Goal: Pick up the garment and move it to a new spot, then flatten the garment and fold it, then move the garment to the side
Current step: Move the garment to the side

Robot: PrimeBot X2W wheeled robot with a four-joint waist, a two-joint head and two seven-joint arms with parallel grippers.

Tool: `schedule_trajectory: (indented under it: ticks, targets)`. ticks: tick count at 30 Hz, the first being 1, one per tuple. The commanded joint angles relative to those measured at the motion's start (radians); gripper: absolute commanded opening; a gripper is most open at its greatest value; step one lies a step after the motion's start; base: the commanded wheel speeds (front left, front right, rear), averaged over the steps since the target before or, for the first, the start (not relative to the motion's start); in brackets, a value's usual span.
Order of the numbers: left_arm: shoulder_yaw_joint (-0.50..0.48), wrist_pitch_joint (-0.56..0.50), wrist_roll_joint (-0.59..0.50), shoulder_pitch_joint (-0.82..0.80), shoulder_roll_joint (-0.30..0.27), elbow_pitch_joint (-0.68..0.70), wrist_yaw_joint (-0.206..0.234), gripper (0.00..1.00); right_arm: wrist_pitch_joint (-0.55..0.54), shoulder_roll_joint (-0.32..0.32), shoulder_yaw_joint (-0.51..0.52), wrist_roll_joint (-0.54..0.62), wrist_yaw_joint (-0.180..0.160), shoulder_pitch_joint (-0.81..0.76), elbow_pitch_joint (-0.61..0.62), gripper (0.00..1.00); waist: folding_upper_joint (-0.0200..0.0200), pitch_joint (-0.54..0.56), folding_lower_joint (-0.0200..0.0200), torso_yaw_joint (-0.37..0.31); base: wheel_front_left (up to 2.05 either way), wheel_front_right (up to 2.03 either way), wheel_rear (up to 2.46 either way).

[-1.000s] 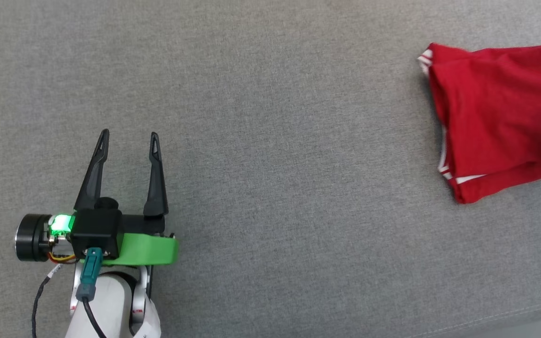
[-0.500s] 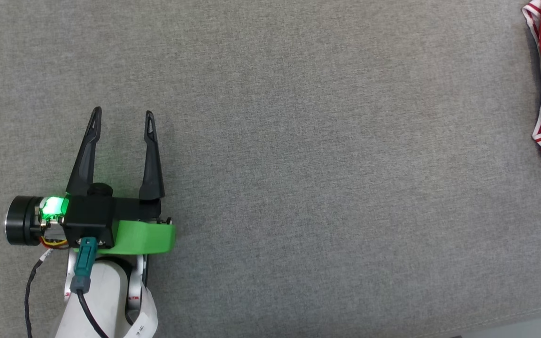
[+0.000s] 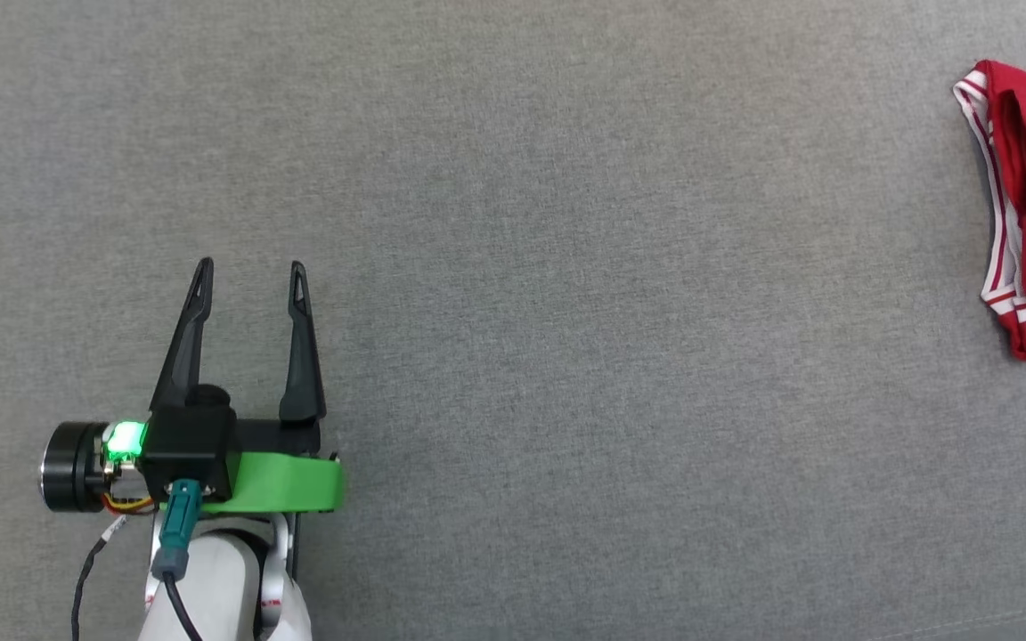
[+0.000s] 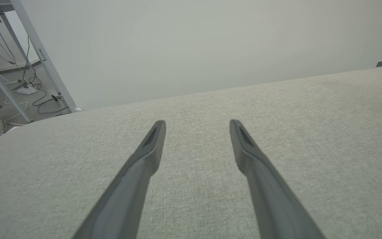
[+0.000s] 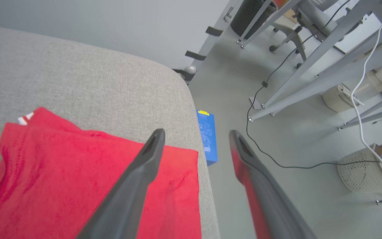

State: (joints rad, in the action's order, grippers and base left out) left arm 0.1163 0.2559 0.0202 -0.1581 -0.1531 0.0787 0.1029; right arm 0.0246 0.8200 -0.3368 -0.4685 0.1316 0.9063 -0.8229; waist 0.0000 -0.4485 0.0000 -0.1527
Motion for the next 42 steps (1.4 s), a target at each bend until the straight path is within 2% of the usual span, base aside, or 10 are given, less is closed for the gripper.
schedule_trajectory:
  ticks: [1, 4, 7, 10, 15, 21, 27, 28, 33, 42]
  targets:
    - [-0.006, 0.006, 0.008, 0.022, 0.004, -0.002, 0.007, 1.0, 0.055, -0.016, 0.016, 0.036, -0.001, -0.017, 0.022, 1.0, 0.0, 0.082, 0.0, 0.045, 0.0, 0.0, 0.0]
    - [-0.011, 0.006, 0.016, 0.045, 0.008, -0.006, 0.008, 1.0, 0.153, -0.058, 0.072, 0.093, -0.001, -0.044, 0.065, 1.0, 0.0, 0.12, 0.0, 0.065, 0.0, 0.0, 0.0]
    - [-0.013, 0.006, 0.021, 0.066, 0.017, -0.012, 0.011, 1.0, 0.21, -0.127, 0.154, 0.161, -0.001, -0.091, 0.146, 1.0, 0.0, 0.155, 0.0, 0.086, 0.0, 0.0, 0.0]
    - [-0.016, 0.006, 0.026, 0.083, 0.02, -0.017, 0.008, 1.0, 0.229, -0.203, 0.237, 0.229, -0.001, -0.156, 0.25, 1.0, 0.0, 0.182, 0.0, 0.105, 0.0, 0.0, 0.0]
    - [-0.025, 0.006, 0.038, 0.1, 0.031, -0.029, 0.006, 1.0, 0.236, -0.371, 0.35, 0.32, -0.001, -0.3, 0.471, 1.0, 0.0, 0.224, 0.0, 0.143, 0.0, 0.0, 0.0]
    - [-0.023, 0.006, 0.045, 0.114, 0.043, -0.05, -0.008, 1.0, 0.237, -0.555, 0.379, 0.364, -0.001, -0.484, 0.681, 1.0, 0.0, 0.267, 0.0, 0.186, 0.0, 0.0, 0.0]
    - [-0.027, 0.006, 0.052, 0.127, 0.053, -0.073, -0.017, 1.0, 0.237, -0.668, 0.335, 0.369, -0.001, -0.627, 0.762, 1.0, 0.0, 0.304, 0.0, 0.208, 0.0, 0.0, 0.0]
    - [-0.027, 0.006, 0.055, 0.136, 0.057, -0.082, -0.022, 1.0, 0.237, -0.704, 0.331, 0.371, -0.001, -0.695, 0.773, 1.0, 0.0, 0.321, 0.0, 0.216, 0.0, 0.0, 0.0]
    - [-0.032, 0.006, 0.064, 0.158, 0.063, -0.09, -0.033, 1.0, 0.237, -0.739, 0.33, 0.371, -0.001, -0.801, 0.79, 1.0, 0.0, 0.346, 0.0, 0.217, 0.0, 0.0, 0.0]
    - [-0.036, 0.006, 0.069, 0.187, 0.067, -0.108, -0.061, 1.0, 0.237, -0.762, 0.359, 0.375, -0.001, -0.933, 0.827, 1.0, 0.0, 0.378, 0.0, 0.205, 0.0, 0.0, 0.0]
